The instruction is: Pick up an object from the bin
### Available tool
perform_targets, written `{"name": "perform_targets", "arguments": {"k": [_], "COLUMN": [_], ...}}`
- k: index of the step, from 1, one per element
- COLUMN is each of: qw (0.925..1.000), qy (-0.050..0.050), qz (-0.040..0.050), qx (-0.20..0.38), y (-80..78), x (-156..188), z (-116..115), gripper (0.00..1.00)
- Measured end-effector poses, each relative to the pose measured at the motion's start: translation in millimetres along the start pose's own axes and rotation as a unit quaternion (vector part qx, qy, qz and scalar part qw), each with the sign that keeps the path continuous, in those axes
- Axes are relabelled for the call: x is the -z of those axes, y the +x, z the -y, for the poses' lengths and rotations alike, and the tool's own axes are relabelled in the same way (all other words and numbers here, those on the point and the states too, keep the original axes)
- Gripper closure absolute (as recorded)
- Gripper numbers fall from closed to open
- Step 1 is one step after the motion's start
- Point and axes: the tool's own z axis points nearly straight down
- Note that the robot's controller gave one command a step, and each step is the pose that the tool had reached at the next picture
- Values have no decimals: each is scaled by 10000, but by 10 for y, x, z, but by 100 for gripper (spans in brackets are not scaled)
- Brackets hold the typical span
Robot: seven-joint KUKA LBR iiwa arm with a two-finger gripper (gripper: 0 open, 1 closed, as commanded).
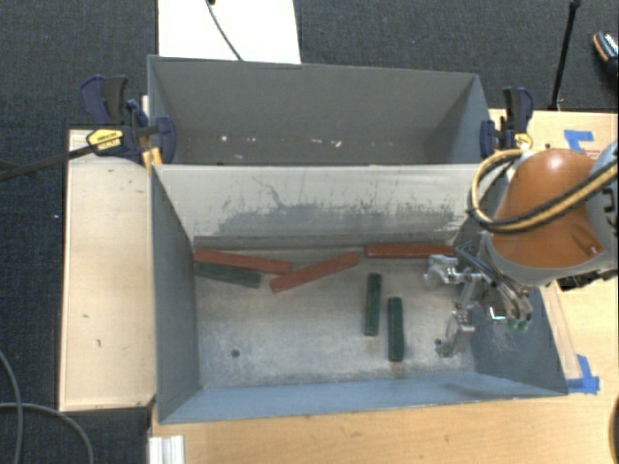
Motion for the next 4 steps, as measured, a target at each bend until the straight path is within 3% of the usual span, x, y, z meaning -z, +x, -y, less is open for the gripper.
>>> {"name": "perform_targets", "arguments": {"k": [1,2,3,4], "qw": [9895,9895,9894,9892], "qy": [1,12,9,9], "qz": [27,39,32,44], "qx": [1445,1446,1450,1465], "y": [-94,-110,-100,-104], "x": [-636,-600,-627,-621], "z": [-637,-619,-621,-624], "gripper": [0,100,0,100]}}
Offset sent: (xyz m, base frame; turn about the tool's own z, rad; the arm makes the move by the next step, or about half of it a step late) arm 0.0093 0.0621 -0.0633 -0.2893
